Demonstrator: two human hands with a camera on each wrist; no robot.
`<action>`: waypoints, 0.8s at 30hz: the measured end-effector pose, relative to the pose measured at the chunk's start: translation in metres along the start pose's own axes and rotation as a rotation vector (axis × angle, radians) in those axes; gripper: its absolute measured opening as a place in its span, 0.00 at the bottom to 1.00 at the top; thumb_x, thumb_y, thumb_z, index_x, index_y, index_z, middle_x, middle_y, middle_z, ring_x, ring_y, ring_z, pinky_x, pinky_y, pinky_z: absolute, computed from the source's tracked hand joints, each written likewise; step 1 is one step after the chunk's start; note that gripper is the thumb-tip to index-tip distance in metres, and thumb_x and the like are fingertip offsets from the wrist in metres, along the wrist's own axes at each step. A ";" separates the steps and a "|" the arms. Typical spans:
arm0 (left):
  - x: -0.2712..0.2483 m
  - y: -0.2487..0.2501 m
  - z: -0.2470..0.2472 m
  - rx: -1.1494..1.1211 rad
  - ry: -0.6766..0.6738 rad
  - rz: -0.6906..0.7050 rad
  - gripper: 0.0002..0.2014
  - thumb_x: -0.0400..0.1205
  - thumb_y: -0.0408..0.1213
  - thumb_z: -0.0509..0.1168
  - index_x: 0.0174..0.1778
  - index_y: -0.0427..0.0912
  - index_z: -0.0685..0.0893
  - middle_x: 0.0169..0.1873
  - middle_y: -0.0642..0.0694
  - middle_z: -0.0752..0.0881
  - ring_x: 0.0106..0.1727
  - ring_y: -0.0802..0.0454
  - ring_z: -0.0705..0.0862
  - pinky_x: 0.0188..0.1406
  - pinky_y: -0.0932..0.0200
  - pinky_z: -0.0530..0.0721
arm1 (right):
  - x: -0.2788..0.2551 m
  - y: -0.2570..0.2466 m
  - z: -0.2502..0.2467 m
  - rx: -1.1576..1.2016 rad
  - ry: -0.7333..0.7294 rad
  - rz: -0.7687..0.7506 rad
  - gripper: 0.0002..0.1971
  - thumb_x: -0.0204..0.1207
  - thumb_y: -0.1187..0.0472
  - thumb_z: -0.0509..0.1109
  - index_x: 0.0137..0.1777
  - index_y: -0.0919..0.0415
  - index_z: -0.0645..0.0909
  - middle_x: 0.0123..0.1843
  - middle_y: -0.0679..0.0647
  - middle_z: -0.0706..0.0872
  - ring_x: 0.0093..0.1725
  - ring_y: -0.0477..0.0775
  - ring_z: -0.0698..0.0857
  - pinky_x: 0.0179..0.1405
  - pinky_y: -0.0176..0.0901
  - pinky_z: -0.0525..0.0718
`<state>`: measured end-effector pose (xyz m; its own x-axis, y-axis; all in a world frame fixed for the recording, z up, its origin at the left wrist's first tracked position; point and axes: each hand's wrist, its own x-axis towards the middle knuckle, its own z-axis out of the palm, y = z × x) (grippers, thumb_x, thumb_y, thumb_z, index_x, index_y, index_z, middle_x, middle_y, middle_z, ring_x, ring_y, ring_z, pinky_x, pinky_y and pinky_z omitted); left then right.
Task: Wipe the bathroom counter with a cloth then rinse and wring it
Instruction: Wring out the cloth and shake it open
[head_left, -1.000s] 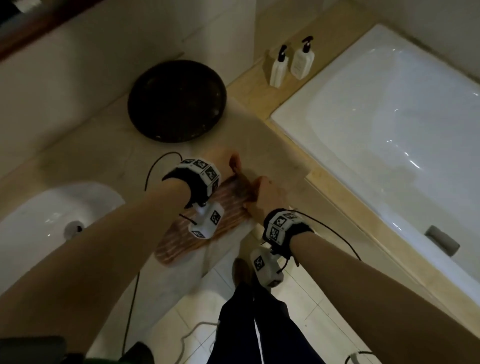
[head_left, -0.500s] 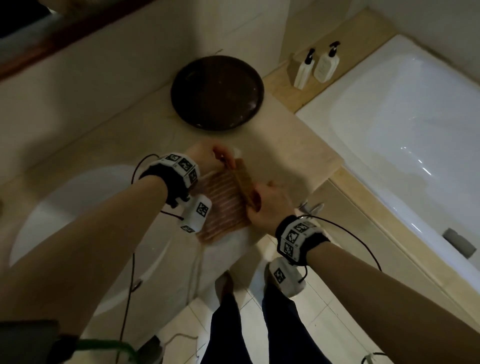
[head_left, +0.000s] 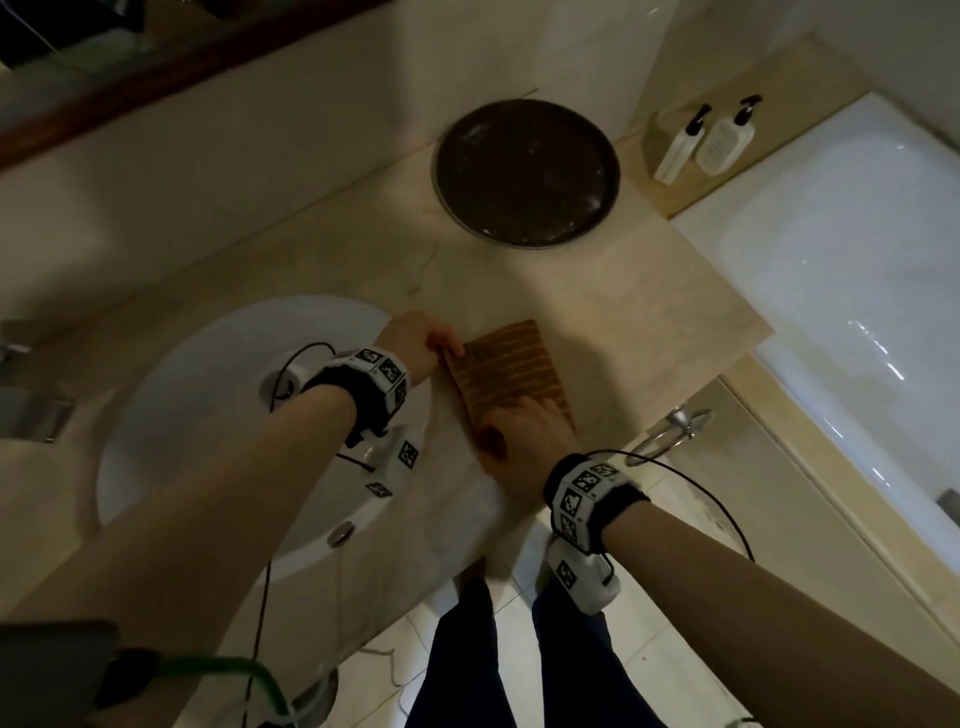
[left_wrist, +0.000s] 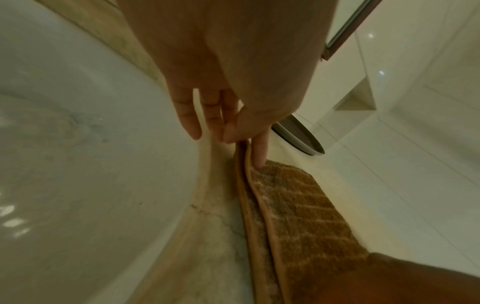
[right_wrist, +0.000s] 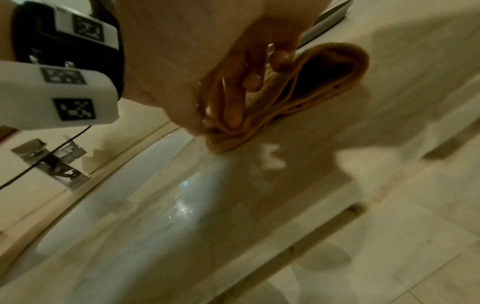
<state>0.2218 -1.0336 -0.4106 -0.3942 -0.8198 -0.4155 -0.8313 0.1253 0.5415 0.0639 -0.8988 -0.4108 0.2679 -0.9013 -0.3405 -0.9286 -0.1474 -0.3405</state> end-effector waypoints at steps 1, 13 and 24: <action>0.000 -0.001 -0.001 0.018 -0.003 0.001 0.23 0.75 0.19 0.54 0.46 0.45 0.91 0.55 0.42 0.87 0.55 0.44 0.83 0.50 0.63 0.74 | -0.001 0.000 -0.003 0.031 -0.032 -0.008 0.16 0.77 0.42 0.61 0.58 0.47 0.80 0.52 0.48 0.85 0.53 0.53 0.77 0.53 0.48 0.71; 0.032 0.045 0.007 0.171 -0.021 0.009 0.18 0.79 0.46 0.68 0.62 0.47 0.76 0.58 0.46 0.77 0.57 0.46 0.79 0.60 0.47 0.81 | -0.012 0.039 -0.022 0.383 0.165 0.709 0.15 0.73 0.45 0.67 0.49 0.55 0.74 0.42 0.50 0.79 0.41 0.54 0.79 0.40 0.47 0.78; 0.051 0.066 0.022 0.232 -0.219 0.013 0.23 0.77 0.42 0.72 0.66 0.43 0.77 0.62 0.42 0.80 0.61 0.43 0.80 0.62 0.48 0.80 | -0.014 0.048 -0.019 0.499 0.046 0.750 0.08 0.68 0.52 0.70 0.40 0.53 0.75 0.40 0.51 0.81 0.42 0.55 0.82 0.36 0.45 0.77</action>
<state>0.1382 -1.0554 -0.4123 -0.4592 -0.6810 -0.5704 -0.8829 0.2794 0.3773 0.0104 -0.9010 -0.4053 -0.3838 -0.7065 -0.5946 -0.6331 0.6701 -0.3875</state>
